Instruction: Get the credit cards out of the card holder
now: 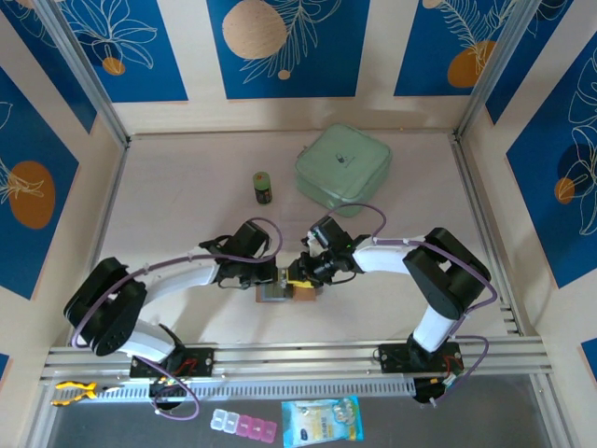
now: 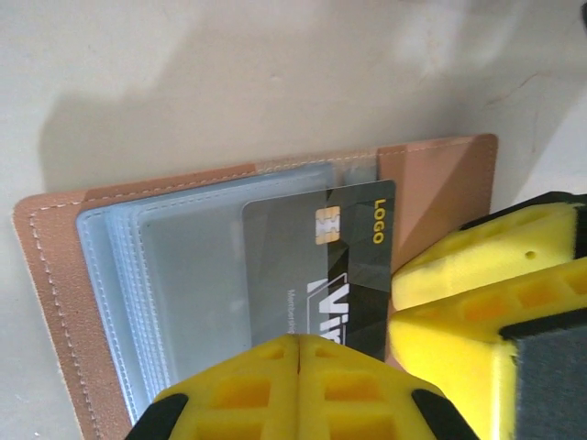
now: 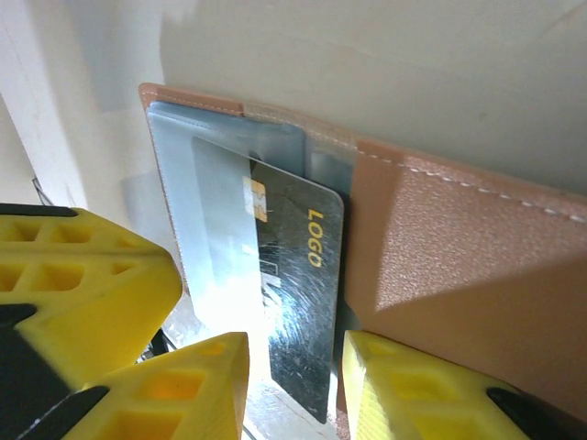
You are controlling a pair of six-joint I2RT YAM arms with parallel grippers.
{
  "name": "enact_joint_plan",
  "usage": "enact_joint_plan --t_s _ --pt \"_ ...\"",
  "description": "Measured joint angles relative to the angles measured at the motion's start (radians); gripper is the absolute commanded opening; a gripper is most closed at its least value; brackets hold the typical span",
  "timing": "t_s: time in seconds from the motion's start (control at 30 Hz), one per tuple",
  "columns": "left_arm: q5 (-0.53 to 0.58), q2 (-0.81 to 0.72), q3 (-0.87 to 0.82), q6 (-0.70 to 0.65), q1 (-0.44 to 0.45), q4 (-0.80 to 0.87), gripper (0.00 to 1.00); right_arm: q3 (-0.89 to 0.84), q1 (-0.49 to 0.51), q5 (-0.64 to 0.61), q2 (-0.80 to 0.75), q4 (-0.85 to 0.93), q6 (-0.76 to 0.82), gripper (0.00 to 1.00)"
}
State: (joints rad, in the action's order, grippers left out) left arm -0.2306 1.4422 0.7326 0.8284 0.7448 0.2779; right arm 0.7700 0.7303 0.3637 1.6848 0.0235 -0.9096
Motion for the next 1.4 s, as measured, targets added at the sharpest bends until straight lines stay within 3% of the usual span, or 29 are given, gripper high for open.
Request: enact_joint_plan --t_s 0.57,1.4 --pt "0.019 0.025 -0.037 0.0 0.0 -0.011 0.0 -0.012 -0.018 0.019 0.021 -0.033 -0.017 0.32" --pt "0.018 0.027 -0.038 -0.019 0.0 -0.016 0.0 -0.051 -0.028 0.086 0.047 -0.154 -0.048 0.12"
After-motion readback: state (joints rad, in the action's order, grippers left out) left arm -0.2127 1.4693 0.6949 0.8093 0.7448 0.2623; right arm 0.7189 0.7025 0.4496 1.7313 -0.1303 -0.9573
